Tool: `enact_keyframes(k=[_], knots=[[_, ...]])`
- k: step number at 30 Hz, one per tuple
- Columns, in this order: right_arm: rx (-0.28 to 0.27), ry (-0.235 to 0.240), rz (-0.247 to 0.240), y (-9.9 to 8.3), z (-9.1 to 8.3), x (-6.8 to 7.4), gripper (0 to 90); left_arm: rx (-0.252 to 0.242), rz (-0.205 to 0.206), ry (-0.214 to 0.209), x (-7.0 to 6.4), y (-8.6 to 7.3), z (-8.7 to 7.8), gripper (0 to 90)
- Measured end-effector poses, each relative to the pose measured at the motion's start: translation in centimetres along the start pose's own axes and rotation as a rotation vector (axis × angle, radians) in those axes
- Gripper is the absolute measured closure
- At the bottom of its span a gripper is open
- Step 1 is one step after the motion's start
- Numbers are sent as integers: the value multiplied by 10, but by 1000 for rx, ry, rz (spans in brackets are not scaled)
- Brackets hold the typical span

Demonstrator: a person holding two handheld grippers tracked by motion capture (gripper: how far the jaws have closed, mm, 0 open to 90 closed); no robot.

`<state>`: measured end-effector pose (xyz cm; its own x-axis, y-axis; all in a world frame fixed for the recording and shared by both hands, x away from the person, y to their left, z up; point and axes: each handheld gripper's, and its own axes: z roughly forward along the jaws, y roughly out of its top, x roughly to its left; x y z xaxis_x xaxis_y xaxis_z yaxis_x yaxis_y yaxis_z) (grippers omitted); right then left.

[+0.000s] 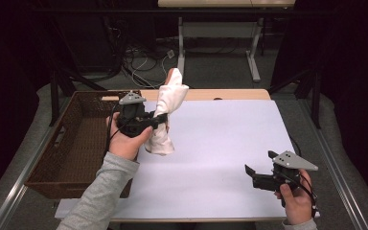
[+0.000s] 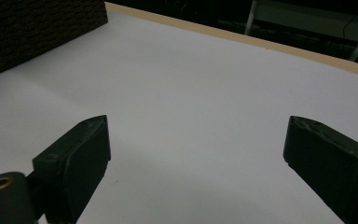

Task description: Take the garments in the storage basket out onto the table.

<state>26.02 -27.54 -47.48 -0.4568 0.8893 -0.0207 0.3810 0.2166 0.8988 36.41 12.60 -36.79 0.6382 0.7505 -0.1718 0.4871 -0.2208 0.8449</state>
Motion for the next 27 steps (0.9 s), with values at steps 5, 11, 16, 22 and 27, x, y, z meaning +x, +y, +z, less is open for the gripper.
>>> enact_keyframes(k=[5,11,16,22,27], knots=[[-3,2,6,0,0,0,70,-8,7,-16,-7,0,10,716],[-6,2,8,0,0,0,70,-6,9,-29,-14,0,19,715],[-8,4,6,0,0,0,69,-14,15,-50,-20,-2,26,715],[-2,2,4,0,-1,-1,70,-19,26,-65,-27,-4,35,714],[1,2,3,0,-1,-1,70,-19,17,-82,-32,-9,44,714]])
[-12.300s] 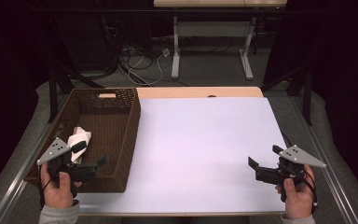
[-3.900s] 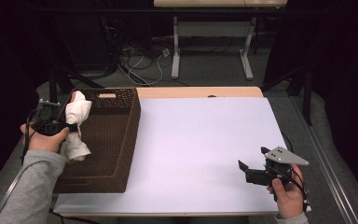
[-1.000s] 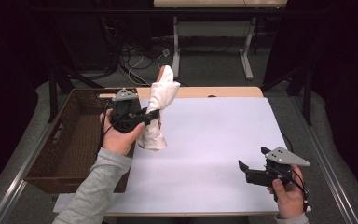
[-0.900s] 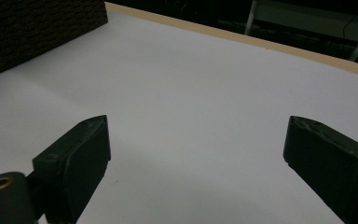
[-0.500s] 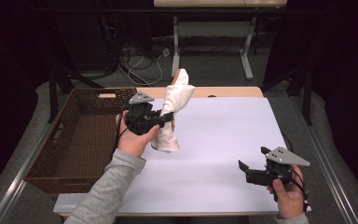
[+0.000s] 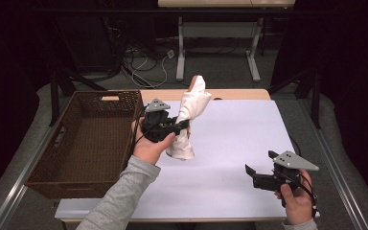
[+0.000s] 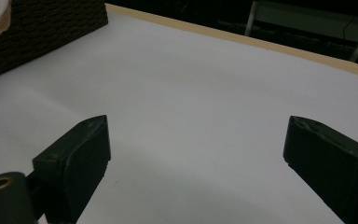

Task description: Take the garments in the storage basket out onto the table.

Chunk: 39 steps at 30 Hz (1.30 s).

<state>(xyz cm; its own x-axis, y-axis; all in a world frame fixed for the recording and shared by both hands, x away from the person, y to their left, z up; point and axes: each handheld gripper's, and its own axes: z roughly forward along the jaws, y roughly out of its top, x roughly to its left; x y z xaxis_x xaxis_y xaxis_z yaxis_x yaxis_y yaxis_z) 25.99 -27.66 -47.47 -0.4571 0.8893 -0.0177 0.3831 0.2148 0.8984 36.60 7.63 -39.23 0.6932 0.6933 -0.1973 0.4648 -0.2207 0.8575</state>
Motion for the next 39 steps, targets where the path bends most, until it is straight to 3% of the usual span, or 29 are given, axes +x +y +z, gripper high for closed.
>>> enact_keyframes(k=[8,27,39], knots=[[-4,-2,-3,-1,1,1,70,7,19,-23,-4,-11,14,714],[10,4,-9,-3,4,3,70,54,0,-54,-11,-50,53,714],[20,4,-16,-4,6,4,70,131,17,-66,-19,-87,79,713]])
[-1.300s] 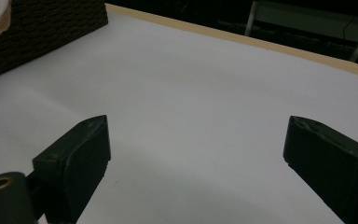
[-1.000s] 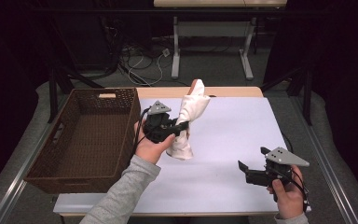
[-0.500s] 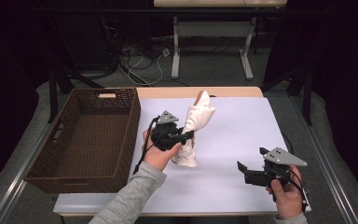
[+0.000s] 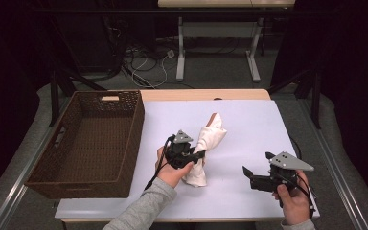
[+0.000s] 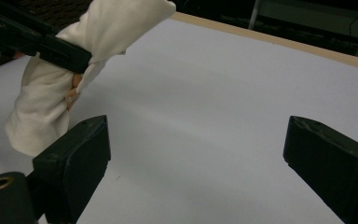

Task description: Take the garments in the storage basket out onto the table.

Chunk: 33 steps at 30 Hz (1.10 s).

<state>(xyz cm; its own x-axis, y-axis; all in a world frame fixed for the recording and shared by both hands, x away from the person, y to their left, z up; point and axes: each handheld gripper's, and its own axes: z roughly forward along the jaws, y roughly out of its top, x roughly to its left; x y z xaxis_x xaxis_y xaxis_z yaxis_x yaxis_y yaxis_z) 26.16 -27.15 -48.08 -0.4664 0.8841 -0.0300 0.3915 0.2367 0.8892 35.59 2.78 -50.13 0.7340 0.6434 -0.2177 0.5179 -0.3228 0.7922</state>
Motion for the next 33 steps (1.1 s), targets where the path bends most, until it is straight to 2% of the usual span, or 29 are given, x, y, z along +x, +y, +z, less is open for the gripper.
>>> enact_keyframes(k=[3,9,12,16,24,25,33], knots=[[-2,3,2,-1,1,1,70,5,-17,-8,-1,-5,5,711],[2,5,5,-2,3,1,70,27,-22,-14,-3,-12,16,709],[-1,3,5,-2,3,1,70,26,-9,-6,-3,-15,22,708],[11,11,0,-3,4,1,70,25,-25,-8,-3,-17,30,707],[21,12,-2,-4,5,3,70,27,-19,-6,-5,-22,39,699],[14,13,-1,-4,7,3,70,27,-28,-7,-6,-23,39,695],[15,16,-5,-5,7,3,70,11,-24,1,-5,-27,41,677]])
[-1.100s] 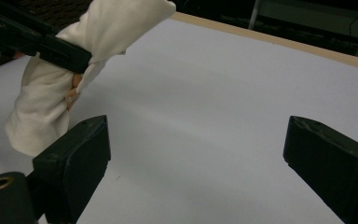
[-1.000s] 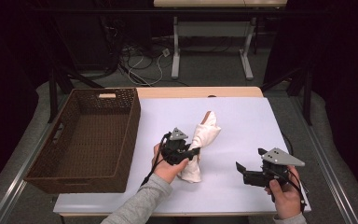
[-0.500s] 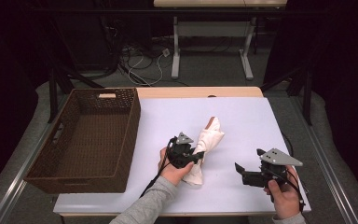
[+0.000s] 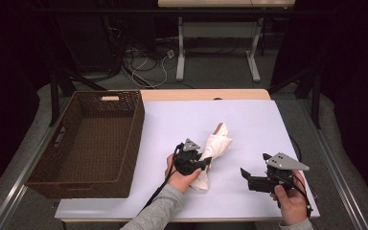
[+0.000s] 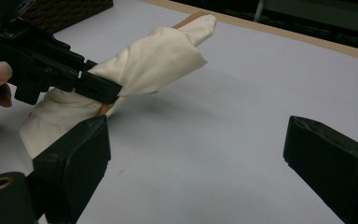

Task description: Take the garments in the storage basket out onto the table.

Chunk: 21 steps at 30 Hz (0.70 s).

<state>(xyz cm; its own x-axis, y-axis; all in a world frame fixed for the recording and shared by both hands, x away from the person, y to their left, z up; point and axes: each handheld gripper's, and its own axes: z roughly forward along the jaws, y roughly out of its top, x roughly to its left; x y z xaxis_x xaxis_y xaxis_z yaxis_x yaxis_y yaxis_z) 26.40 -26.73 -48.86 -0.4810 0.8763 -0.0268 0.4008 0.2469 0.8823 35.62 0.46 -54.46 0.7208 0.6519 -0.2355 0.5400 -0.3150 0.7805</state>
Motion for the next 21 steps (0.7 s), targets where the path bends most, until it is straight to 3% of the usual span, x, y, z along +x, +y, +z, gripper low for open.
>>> enact_keyframes(k=[7,10,18,21], knots=[[9,3,0,0,0,0,70,-8,-15,0,0,-1,3,624],[4,-2,1,0,0,-1,70,-8,3,13,0,-1,2,560],[7,1,-3,0,1,0,70,-26,-20,8,-1,1,-3,392],[3,1,-4,-1,2,1,70,-19,-9,22,-1,2,-4,353]])
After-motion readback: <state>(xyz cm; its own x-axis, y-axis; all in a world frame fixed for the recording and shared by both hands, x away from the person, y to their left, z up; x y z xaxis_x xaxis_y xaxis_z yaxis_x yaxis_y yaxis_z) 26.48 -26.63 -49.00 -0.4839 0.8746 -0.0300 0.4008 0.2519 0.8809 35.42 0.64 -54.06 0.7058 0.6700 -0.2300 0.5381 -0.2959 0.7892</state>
